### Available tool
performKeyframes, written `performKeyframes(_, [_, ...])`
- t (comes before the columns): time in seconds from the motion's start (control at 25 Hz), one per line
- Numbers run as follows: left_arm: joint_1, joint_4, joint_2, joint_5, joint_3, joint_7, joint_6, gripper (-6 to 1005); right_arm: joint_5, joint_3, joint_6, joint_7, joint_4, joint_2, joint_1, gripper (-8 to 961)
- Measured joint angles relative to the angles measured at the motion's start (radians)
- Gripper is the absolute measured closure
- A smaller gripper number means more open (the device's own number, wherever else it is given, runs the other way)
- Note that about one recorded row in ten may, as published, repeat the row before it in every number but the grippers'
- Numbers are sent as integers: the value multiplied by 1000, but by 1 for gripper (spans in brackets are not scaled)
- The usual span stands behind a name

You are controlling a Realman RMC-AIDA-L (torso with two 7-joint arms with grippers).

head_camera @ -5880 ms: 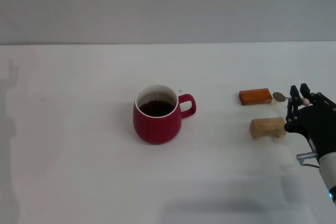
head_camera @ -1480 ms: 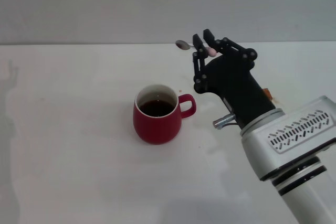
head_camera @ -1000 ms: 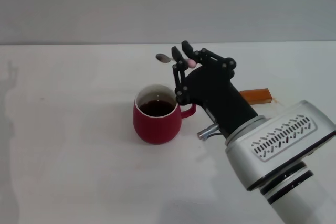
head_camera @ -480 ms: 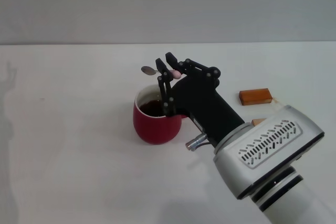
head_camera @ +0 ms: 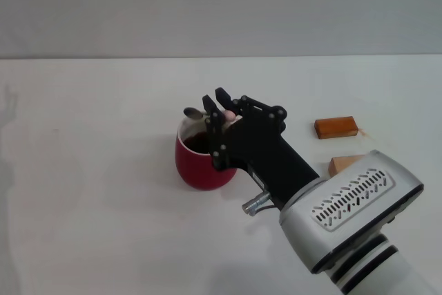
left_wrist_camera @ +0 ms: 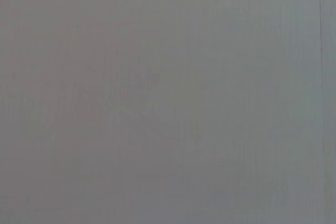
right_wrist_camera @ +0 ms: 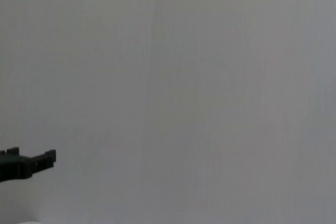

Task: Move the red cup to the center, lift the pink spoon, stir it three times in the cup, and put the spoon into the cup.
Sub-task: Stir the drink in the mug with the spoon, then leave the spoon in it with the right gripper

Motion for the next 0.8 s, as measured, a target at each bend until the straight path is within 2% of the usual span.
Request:
performKeyframes(0.4, [11, -2, -3, 0, 5, 0, 2, 168, 7, 72, 140, -77, 107, 0, -86, 820])
performKeyframes(0.6, [12, -2, -4, 0, 5, 0, 2, 168, 2, 107, 211, -82, 144, -2, -99, 820])
performKeyframes(0.8, [16, -2, -4, 0, 5, -7, 7, 168, 0, 162, 340, -106, 187, -3, -100, 821])
